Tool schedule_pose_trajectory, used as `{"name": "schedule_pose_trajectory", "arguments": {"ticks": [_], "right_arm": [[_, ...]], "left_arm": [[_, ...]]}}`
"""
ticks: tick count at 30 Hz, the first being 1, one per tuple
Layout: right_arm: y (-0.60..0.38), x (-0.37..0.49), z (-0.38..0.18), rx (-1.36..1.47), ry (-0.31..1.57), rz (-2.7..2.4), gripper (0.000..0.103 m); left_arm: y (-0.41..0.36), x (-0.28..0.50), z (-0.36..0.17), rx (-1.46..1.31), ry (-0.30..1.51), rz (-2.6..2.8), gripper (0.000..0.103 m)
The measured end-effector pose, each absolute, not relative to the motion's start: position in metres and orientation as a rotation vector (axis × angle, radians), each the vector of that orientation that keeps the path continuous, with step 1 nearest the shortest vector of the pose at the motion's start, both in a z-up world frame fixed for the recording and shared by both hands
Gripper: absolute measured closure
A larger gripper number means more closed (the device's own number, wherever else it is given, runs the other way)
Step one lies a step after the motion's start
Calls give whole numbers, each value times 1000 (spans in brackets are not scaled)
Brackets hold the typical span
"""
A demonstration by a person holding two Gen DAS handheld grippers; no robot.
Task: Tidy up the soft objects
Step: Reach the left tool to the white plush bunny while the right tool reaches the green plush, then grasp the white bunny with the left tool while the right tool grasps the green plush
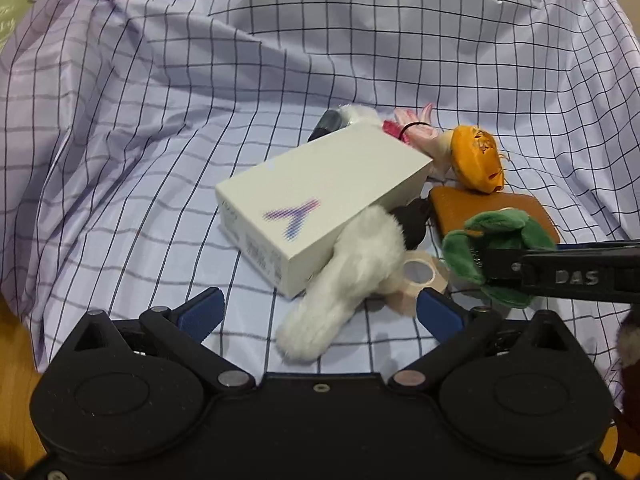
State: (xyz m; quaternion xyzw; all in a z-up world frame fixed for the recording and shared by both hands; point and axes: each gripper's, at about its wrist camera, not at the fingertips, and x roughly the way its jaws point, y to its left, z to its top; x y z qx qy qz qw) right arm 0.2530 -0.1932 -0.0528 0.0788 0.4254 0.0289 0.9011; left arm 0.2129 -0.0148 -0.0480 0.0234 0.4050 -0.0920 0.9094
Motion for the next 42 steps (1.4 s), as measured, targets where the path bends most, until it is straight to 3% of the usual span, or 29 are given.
{"name": "schedule_pose_trajectory", "arguments": {"ticks": [6,9,24,28,29,42], "right_arm": [[-208,235,-38,182,827,18,43],[-212,227,-35,175,814,9,43],[-216,206,-44,197,832,-3,43],[-214,202,-44,193,828,-1,43],[-213,201,-44,193,827,1,43],[-209,174,-25,202,771,-11,43]], "left_arm": [[-29,221,-52,54,843,-191,5],[-32,224,-55,29,860,-181,17],[-43,243,-66,-26,897,-103,22],[-35,242,-68,-67,900,-72,43],[-33,243,-69,-77,910,-87,52],[-28,206,-30,-70,809,-181,53]]}}
